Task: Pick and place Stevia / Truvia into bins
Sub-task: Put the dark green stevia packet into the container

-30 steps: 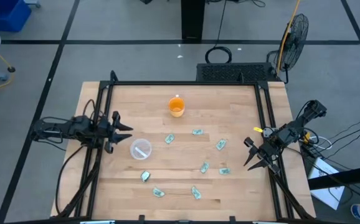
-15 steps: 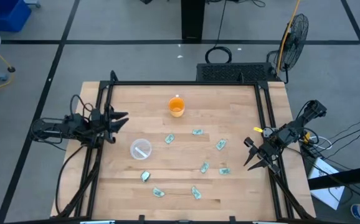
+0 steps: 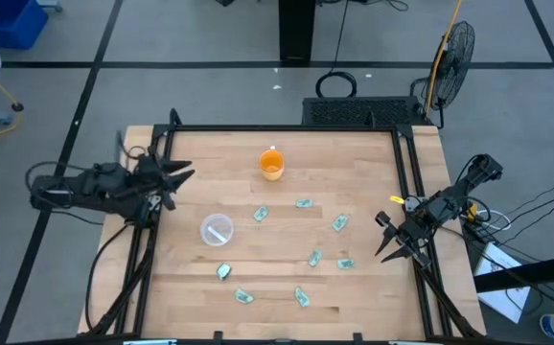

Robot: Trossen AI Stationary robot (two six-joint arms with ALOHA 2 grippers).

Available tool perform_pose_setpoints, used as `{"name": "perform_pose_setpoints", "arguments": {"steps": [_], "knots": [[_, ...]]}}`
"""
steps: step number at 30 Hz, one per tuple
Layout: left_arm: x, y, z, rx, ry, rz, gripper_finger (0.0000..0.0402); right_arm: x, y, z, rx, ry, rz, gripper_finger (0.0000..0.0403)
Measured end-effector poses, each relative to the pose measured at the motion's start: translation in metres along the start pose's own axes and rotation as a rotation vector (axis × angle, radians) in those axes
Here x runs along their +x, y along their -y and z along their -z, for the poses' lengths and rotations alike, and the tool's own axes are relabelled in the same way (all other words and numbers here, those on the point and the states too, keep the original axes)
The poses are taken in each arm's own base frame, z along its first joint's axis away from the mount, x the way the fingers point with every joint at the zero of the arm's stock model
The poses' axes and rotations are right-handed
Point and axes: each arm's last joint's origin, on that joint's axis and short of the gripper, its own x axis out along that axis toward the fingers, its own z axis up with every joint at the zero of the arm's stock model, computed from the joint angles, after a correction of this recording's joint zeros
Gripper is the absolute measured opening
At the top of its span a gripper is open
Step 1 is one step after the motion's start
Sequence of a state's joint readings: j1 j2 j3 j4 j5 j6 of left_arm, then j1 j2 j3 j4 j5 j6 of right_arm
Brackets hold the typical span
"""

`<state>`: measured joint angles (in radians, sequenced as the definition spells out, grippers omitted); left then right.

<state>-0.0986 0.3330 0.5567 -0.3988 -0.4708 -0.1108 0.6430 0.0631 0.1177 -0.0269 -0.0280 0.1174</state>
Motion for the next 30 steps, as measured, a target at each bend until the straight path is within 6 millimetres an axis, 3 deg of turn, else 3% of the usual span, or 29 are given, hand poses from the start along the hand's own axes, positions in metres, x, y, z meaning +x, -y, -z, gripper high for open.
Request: {"name": "perform_pose_setpoints", "arguments": {"steps": [3,10,16,23,27,30], "knots": [[0.019,0.013,0.008,0.033,-0.189,0.119,0.0131,0.0,0.0,0.0,0.0,0.0,0.0,0.0095],[0.047,0.053,0.05,0.1,-0.629,0.488,0.0131,0.0,0.0,0.0,-0.003,0.0,0.0,0.0095],[0.051,0.092,0.064,0.006,-0.739,0.6,0.0131,0.0,-0.001,-0.004,-0.141,0.046,-0.002,0.0095],[0.043,0.148,0.081,-0.017,-0.674,0.64,0.0131,-0.001,-0.002,-0.013,-0.163,0.134,-0.005,0.0095],[0.038,0.174,0.109,0.084,-0.691,0.621,0.0131,-0.001,-0.002,-0.013,-0.17,0.137,-0.003,0.0095],[0.037,0.182,0.133,0.149,-0.766,0.579,0.0131,-0.001,-0.002,-0.013,-0.17,0.137,-0.003,0.0095]]}}
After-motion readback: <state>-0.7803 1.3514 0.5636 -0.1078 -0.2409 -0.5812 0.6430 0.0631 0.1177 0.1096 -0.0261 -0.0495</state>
